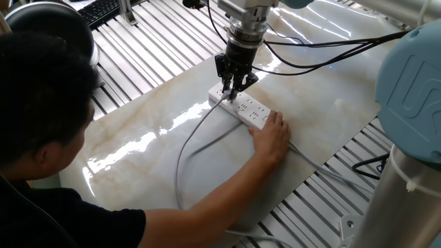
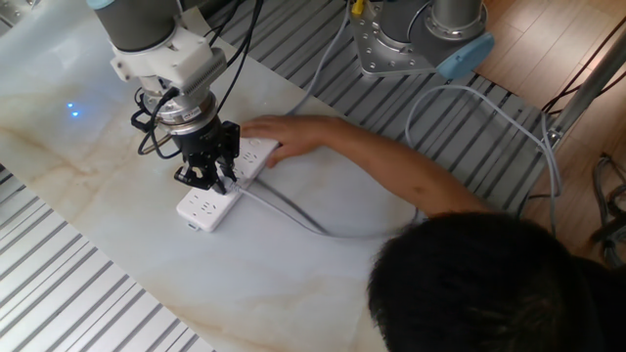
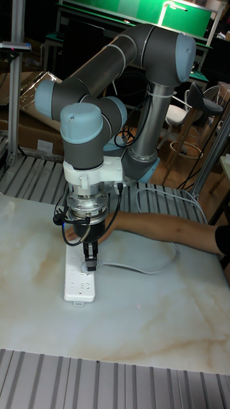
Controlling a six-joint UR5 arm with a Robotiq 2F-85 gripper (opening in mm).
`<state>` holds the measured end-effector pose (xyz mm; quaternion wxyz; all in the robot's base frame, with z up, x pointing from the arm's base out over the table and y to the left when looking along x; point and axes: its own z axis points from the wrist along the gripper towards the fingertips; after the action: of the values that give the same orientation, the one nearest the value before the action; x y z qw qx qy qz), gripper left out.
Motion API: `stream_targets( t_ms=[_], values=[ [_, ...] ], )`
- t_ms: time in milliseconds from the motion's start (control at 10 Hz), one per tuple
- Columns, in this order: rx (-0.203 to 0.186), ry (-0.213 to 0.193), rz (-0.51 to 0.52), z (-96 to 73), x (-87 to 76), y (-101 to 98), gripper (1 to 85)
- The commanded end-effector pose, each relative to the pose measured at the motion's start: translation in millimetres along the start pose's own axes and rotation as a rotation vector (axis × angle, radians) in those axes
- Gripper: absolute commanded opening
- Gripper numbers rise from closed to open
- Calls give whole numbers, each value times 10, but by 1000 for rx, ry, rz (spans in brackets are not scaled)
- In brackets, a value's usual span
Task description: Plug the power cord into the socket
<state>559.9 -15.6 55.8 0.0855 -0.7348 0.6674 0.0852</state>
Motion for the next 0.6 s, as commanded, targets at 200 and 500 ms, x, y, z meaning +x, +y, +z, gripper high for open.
stream_targets(
  t_ms=[200, 500],
  values=[
    [8, -11, 2, -12, -14, -22, 10],
    [10, -14, 0, -8, -16, -28, 10]
  ],
)
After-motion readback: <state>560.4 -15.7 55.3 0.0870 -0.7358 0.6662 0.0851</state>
